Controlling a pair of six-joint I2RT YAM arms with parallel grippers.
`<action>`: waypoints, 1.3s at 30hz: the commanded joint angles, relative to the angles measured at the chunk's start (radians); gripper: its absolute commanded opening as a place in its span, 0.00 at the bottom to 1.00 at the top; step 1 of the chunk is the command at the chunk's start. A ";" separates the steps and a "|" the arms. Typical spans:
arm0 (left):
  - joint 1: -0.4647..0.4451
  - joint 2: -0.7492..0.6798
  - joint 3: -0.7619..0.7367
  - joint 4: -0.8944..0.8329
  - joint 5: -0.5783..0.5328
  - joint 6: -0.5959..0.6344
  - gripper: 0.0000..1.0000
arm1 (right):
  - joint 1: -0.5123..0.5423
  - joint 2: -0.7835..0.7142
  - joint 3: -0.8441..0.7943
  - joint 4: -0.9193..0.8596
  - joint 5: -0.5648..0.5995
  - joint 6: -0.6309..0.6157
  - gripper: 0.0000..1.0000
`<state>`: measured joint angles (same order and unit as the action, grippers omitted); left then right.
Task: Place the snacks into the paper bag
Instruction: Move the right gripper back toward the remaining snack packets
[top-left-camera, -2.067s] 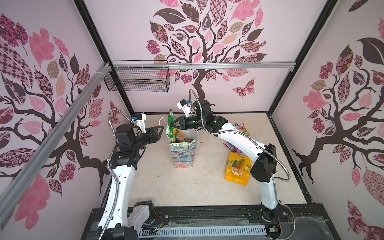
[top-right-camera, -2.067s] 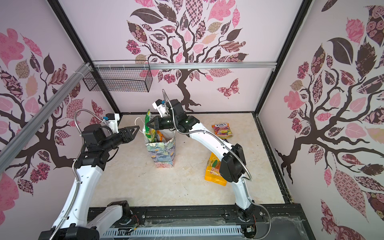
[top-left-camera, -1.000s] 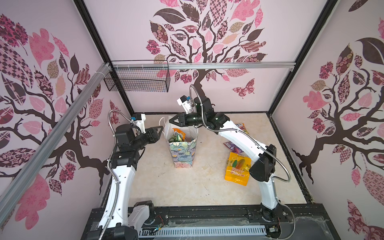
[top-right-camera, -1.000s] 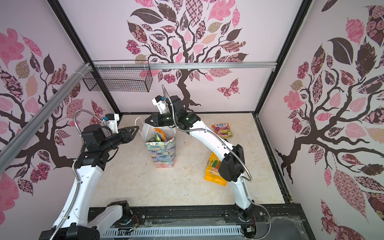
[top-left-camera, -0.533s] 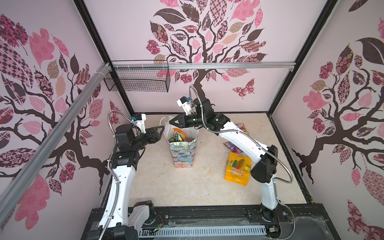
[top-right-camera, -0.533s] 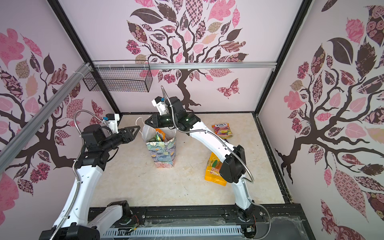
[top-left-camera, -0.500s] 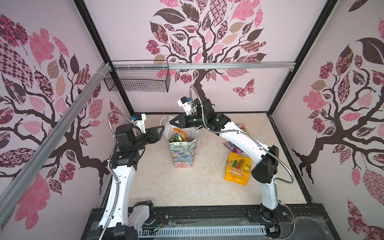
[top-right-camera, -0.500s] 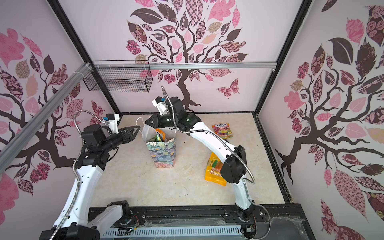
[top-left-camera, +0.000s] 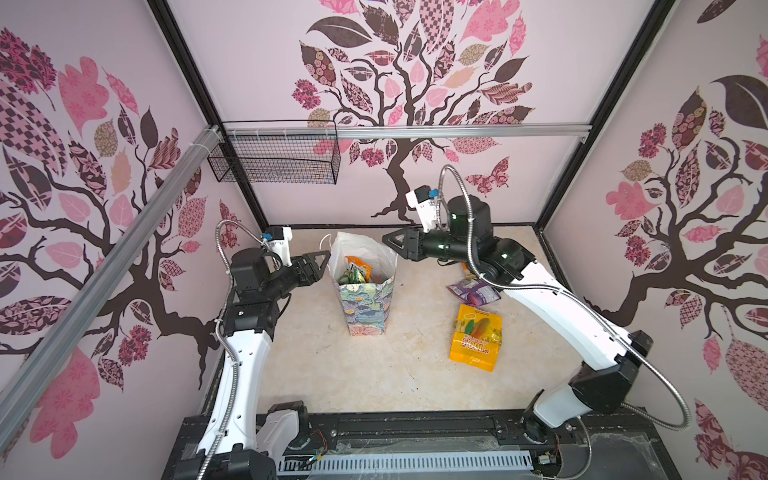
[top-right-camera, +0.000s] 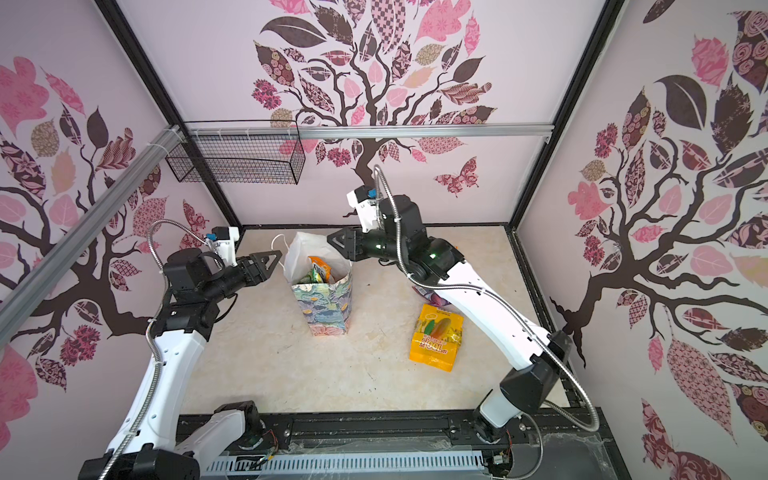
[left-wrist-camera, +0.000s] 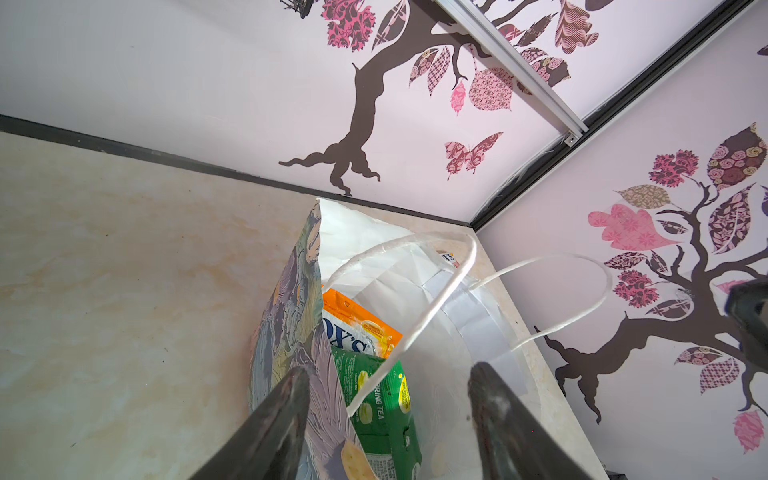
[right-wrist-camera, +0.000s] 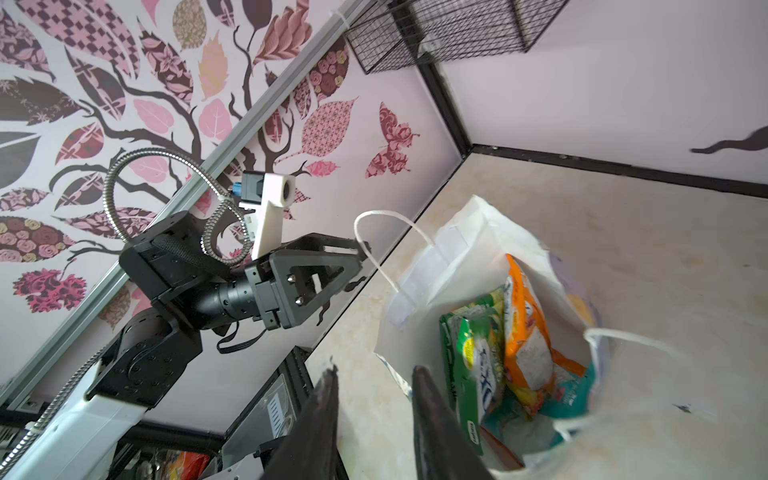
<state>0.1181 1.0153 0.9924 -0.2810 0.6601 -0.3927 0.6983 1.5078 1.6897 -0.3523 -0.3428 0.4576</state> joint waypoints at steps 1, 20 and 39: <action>0.005 0.001 -0.028 0.025 0.013 0.005 0.66 | -0.036 -0.077 -0.048 -0.040 0.111 -0.037 0.33; 0.005 0.010 -0.024 0.026 0.016 0.002 0.66 | -0.324 -0.253 -0.371 -0.026 0.188 0.046 0.35; 0.006 0.020 -0.025 0.024 0.011 0.005 0.66 | -0.654 -0.246 -0.706 0.223 0.065 0.184 0.43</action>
<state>0.1181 1.0325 0.9924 -0.2783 0.6647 -0.3927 0.0917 1.2358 1.0016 -0.2131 -0.2428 0.6075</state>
